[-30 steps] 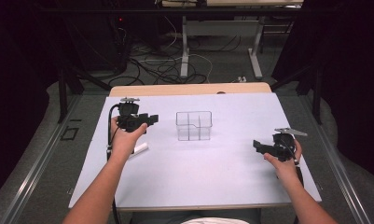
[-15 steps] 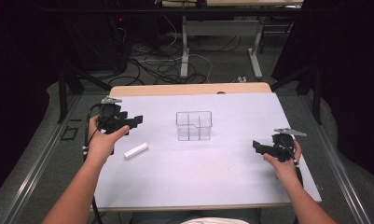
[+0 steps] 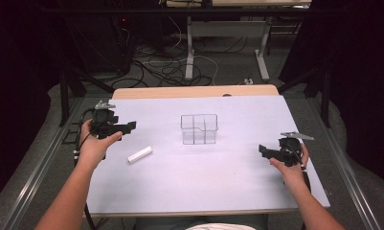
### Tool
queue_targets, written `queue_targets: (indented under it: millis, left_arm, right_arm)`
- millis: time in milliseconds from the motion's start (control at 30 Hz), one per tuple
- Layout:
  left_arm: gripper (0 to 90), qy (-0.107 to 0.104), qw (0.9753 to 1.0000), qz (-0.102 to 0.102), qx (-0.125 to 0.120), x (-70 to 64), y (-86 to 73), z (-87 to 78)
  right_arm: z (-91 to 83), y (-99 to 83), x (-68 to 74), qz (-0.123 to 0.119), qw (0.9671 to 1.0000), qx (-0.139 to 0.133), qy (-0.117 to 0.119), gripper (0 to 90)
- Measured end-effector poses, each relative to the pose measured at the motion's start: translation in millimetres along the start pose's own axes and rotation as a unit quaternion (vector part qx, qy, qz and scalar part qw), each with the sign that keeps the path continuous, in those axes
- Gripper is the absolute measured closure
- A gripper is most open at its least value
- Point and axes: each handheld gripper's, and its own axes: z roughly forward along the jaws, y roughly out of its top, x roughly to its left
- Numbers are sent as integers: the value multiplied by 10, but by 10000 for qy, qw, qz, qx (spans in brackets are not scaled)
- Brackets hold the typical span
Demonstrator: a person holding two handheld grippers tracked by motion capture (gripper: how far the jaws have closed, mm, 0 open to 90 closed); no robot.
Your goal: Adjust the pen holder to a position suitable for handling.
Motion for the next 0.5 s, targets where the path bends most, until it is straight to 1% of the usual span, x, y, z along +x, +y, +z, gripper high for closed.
queue_targets:
  millis: [67, 100, 133, 167, 200, 233, 333, 400, 433, 500]
  left_arm:
    - [166, 25, 10000, 77, 31, 25, -17, 17]
    - [162, 51, 9999, 89, 62, 32, -24, 22]
    - [161, 94, 9998, 151, 94, 37, -30, 23]
    - [159, 117, 9994, 277, 154, 45, -35, 22]
    - [156, 155, 9992, 321, 158, 38, -40, 35]
    - [156, 235, 9986, 430, 211, 39, -41, 40]
    - [156, 252, 9969, 669, 312, 25, -46, 67]
    - [159, 219, 9961, 773, 362, 14, -54, 92]
    - [159, 191, 9959, 784, 406, 9, -56, 100]
    - [162, 153, 9945, 920, 487, -8, -66, 134]
  right_arm:
    - [2, -2, 0, 5, 10000, 7, 12, 53]
    - [4, -3, 0, -2, 10000, 4, 2, 53]
    - [4, -4, -1, 2, 10000, 10, 9, 53]
    - [5, -4, -1, 8, 10000, 11, 13, 53]
    - [6, -5, 0, 8, 10000, 14, 12, 54]
    - [4, -5, 1, 5, 10000, 39, 40, 54]
    - [7, -8, 7, -22, 10000, 30, 24, 54]
    - [8, -8, 9, -28, 10000, 54, 43, 54]
    - [11, -10, 13, -25, 10000, 40, 19, 54]
    - [12, -12, 21, 1, 10000, 61, 20, 54]
